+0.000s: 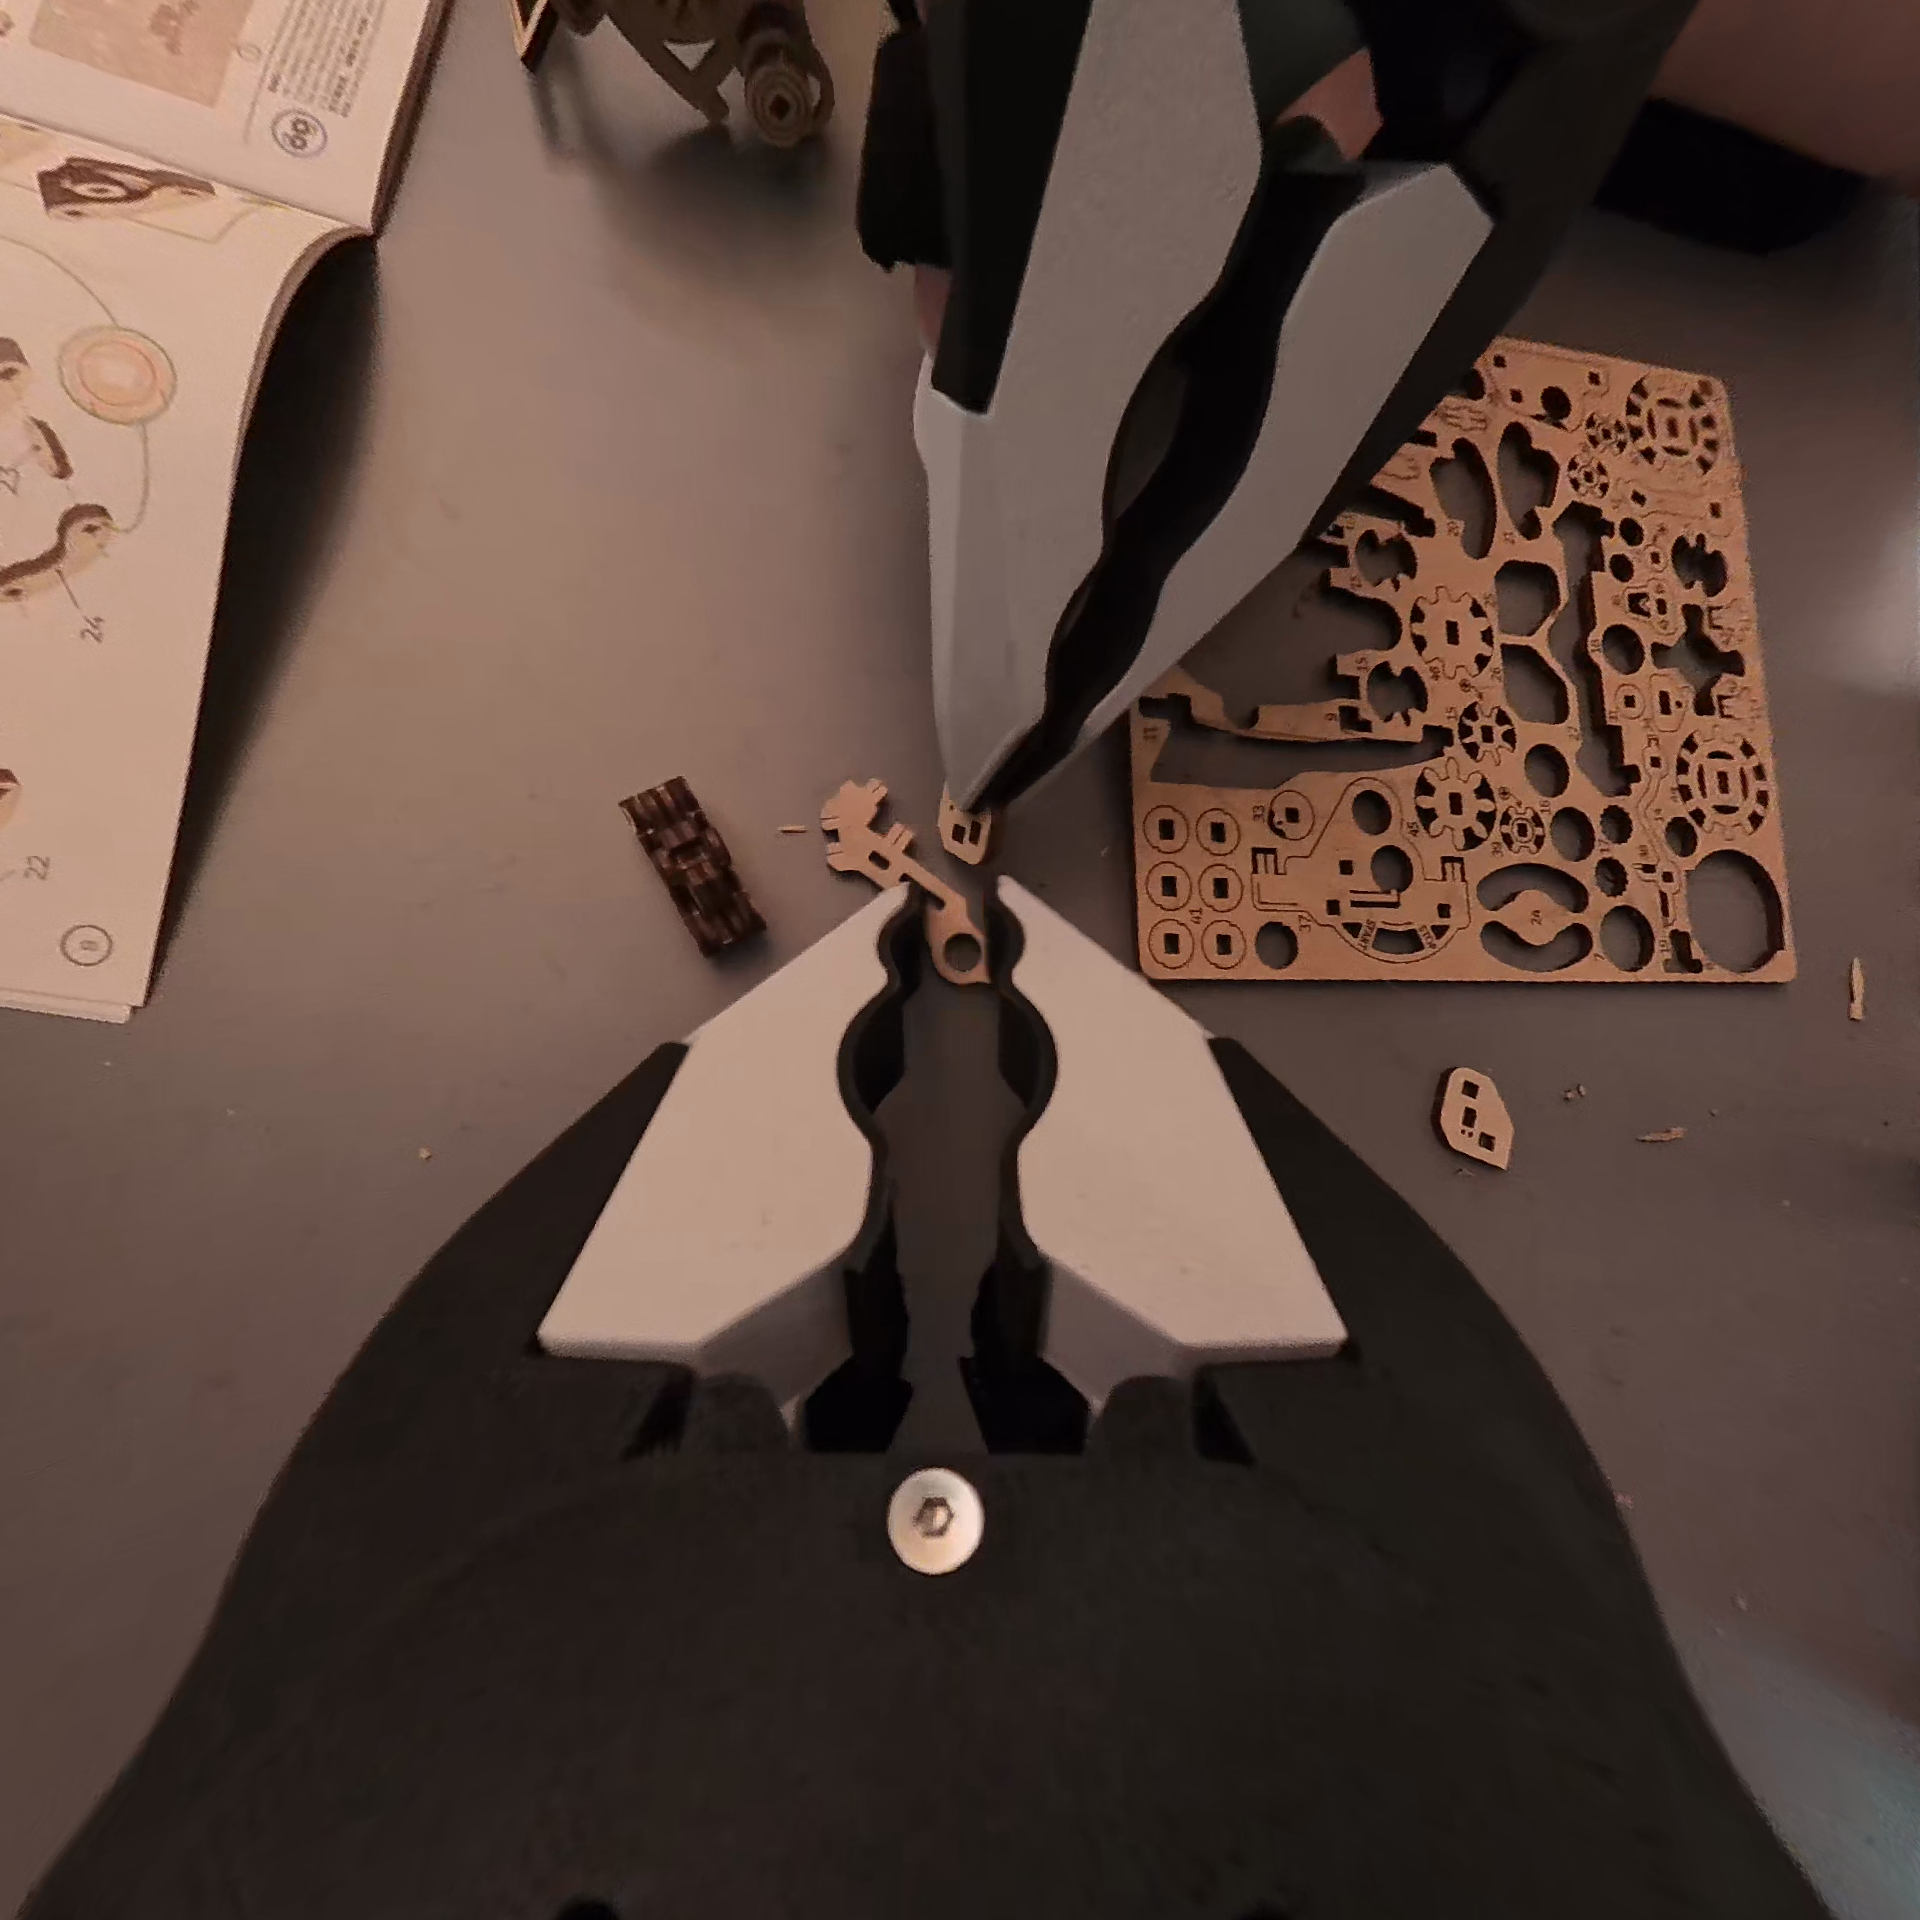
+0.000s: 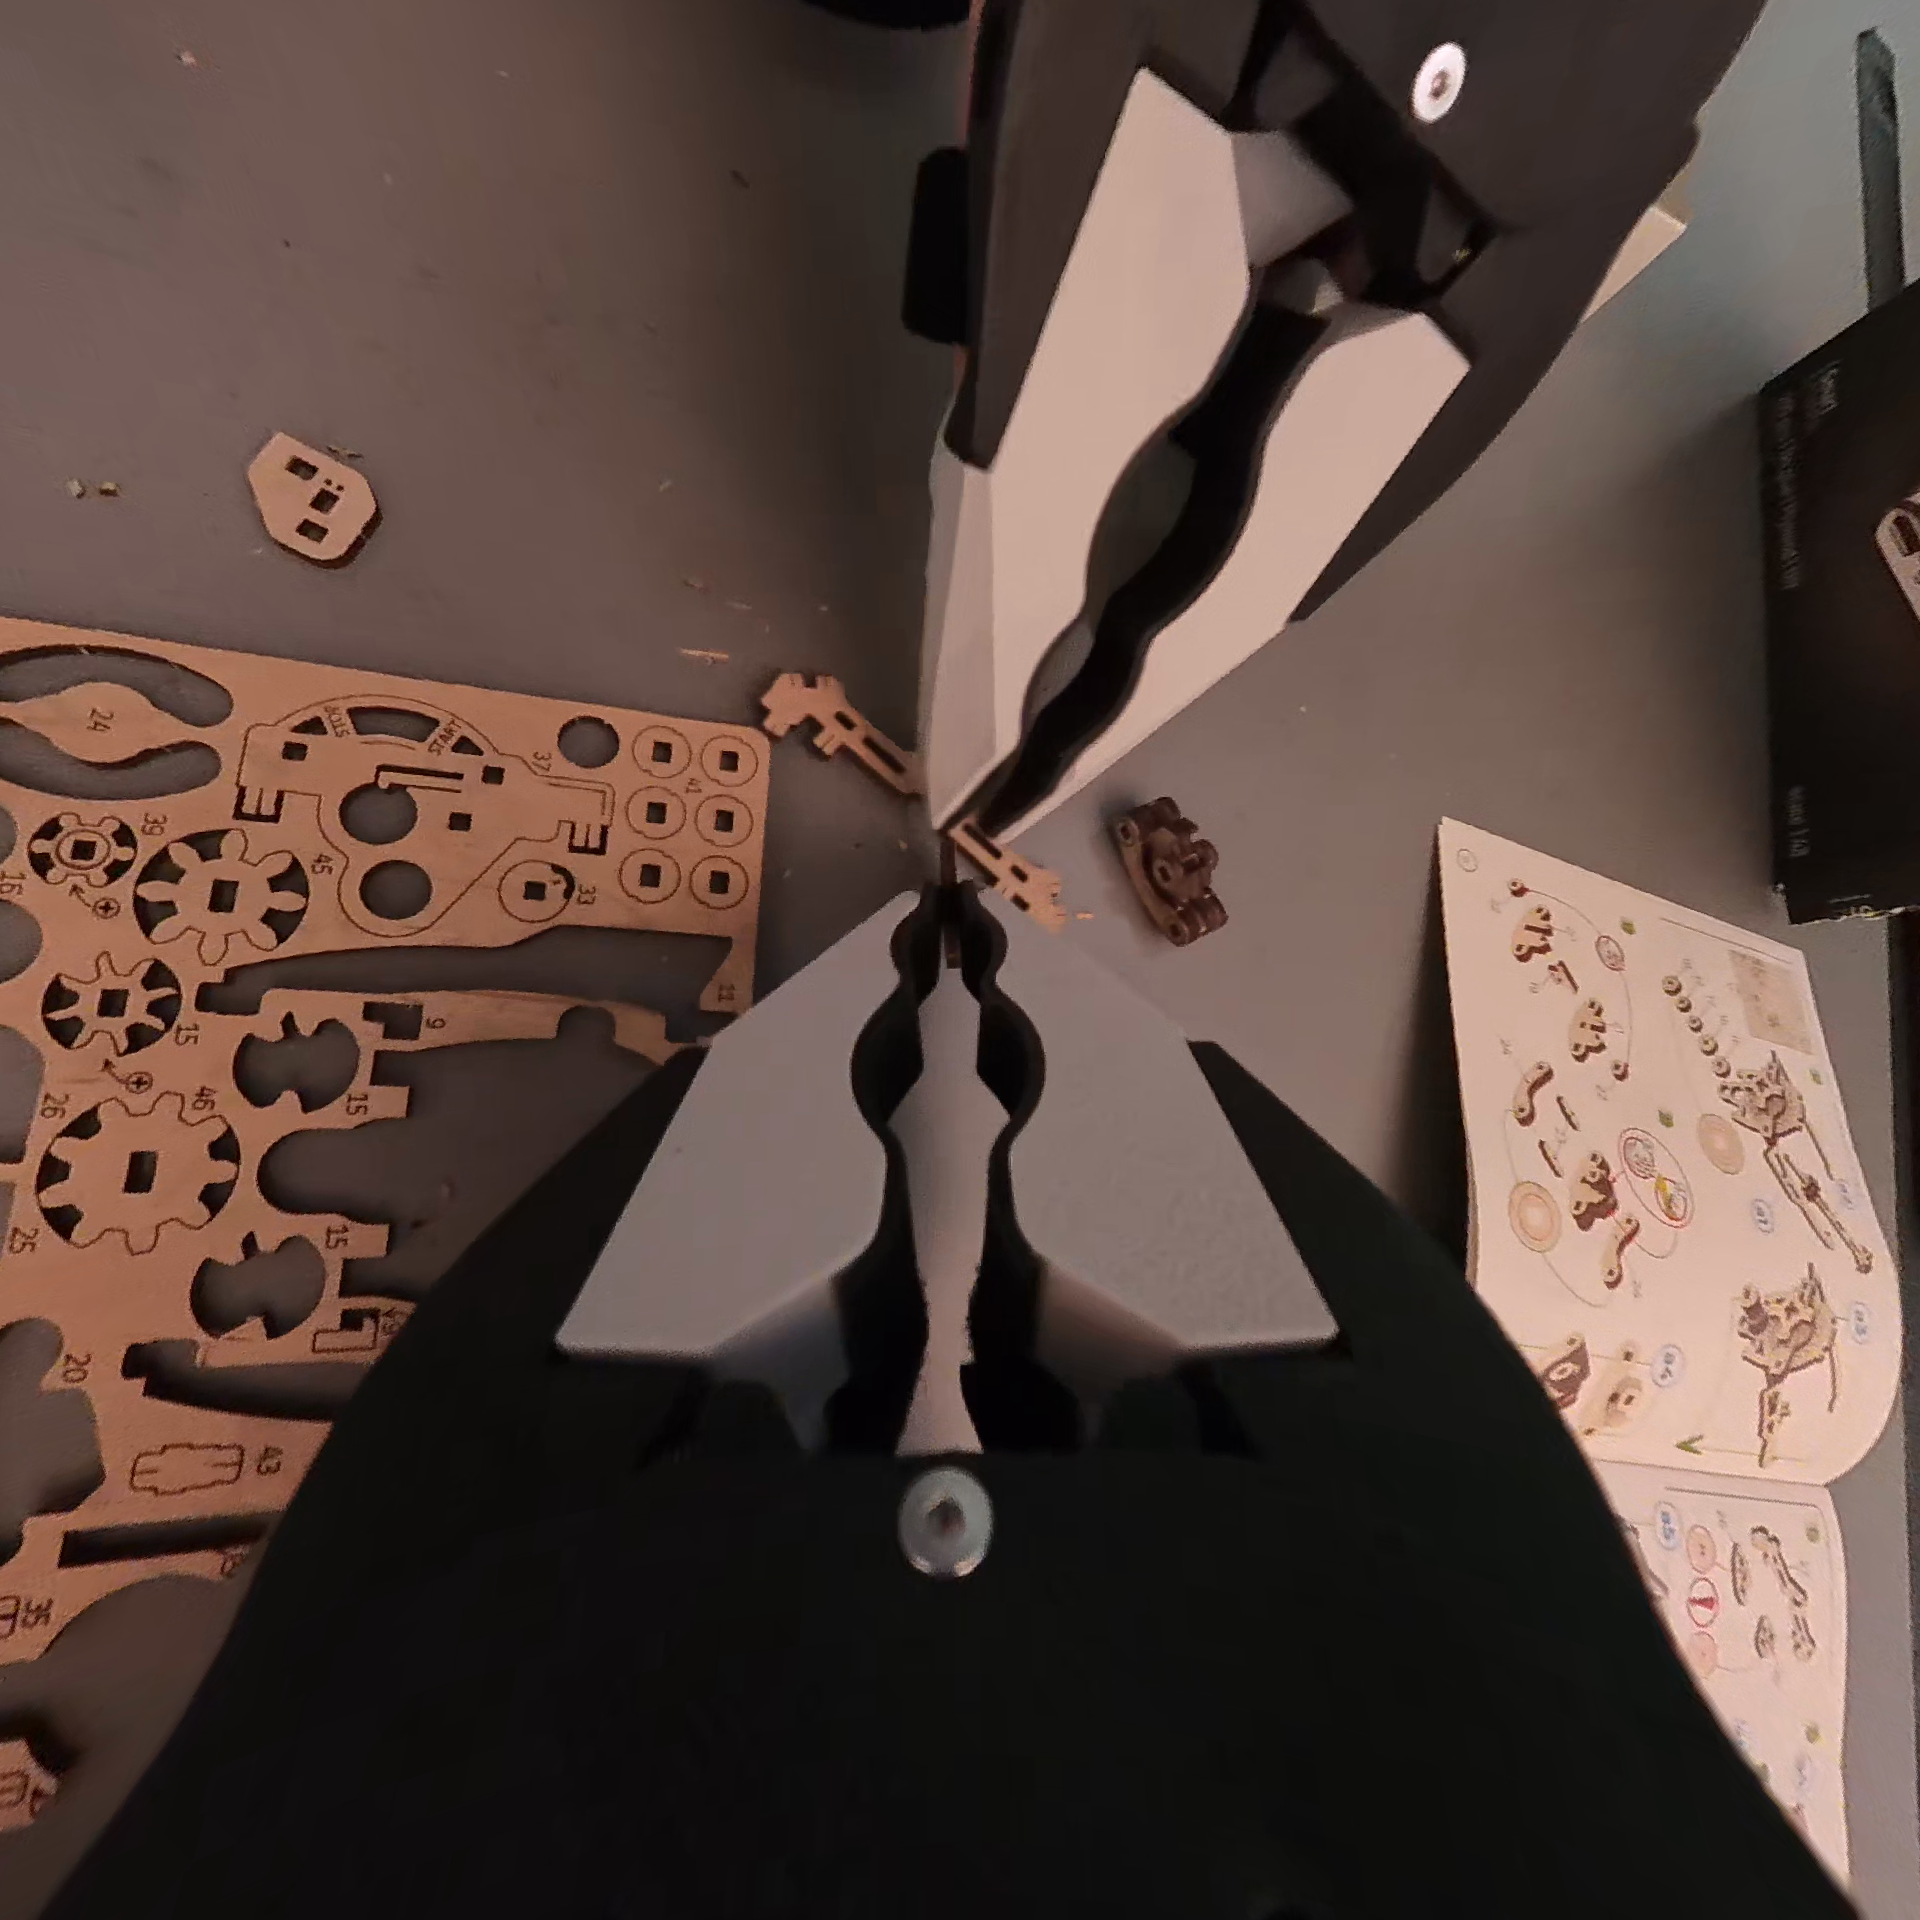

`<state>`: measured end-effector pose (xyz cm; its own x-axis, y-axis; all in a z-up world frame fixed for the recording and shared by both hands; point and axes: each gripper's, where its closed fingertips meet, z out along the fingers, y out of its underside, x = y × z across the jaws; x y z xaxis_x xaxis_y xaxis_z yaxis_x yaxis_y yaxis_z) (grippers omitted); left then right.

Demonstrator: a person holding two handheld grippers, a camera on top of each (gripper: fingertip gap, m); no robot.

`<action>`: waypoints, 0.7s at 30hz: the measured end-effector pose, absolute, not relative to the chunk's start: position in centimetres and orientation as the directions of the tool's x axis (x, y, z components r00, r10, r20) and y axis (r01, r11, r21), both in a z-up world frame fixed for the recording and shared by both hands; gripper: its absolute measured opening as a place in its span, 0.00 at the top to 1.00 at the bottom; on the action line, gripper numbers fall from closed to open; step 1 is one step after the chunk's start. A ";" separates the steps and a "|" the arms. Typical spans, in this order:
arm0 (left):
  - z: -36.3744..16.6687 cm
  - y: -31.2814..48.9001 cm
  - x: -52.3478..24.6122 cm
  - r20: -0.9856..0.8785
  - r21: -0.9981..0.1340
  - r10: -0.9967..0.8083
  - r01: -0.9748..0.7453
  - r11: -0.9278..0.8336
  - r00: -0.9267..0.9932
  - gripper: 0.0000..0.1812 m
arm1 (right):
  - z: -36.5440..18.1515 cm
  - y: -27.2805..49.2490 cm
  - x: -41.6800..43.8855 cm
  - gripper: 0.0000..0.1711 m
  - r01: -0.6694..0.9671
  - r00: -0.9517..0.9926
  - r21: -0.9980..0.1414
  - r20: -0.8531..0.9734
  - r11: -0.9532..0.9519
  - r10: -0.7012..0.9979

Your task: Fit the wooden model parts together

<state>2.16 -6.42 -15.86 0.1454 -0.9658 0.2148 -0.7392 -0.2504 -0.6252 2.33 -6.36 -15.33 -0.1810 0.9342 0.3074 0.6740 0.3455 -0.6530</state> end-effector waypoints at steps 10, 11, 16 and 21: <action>-16.2 -5.9 1.5 -0.041 -0.471 -0.932 -0.830 -0.300 0.361 0.83 | -14.9 -5.6 3.1 0.99 0.675 -0.145 -0.665 0.304 0.319 0.942; -16.5 -5.7 1.2 -0.068 -0.452 -0.921 -0.835 -0.314 0.383 0.81 | -14.8 -5.5 3.2 0.99 0.675 -0.142 -0.666 0.305 0.318 0.942; -16.6 -5.8 1.2 -0.043 -0.445 -0.902 -0.816 -0.368 0.430 0.84 | -14.4 -5.4 3.3 0.99 0.672 -0.131 -0.668 0.317 0.320 0.939; -16.6 -5.9 1.6 -0.095 -0.458 -0.916 -0.834 -0.308 0.391 0.96 | -13.9 -5.4 3.3 0.99 0.656 -0.117 -0.691 0.303 0.303 0.946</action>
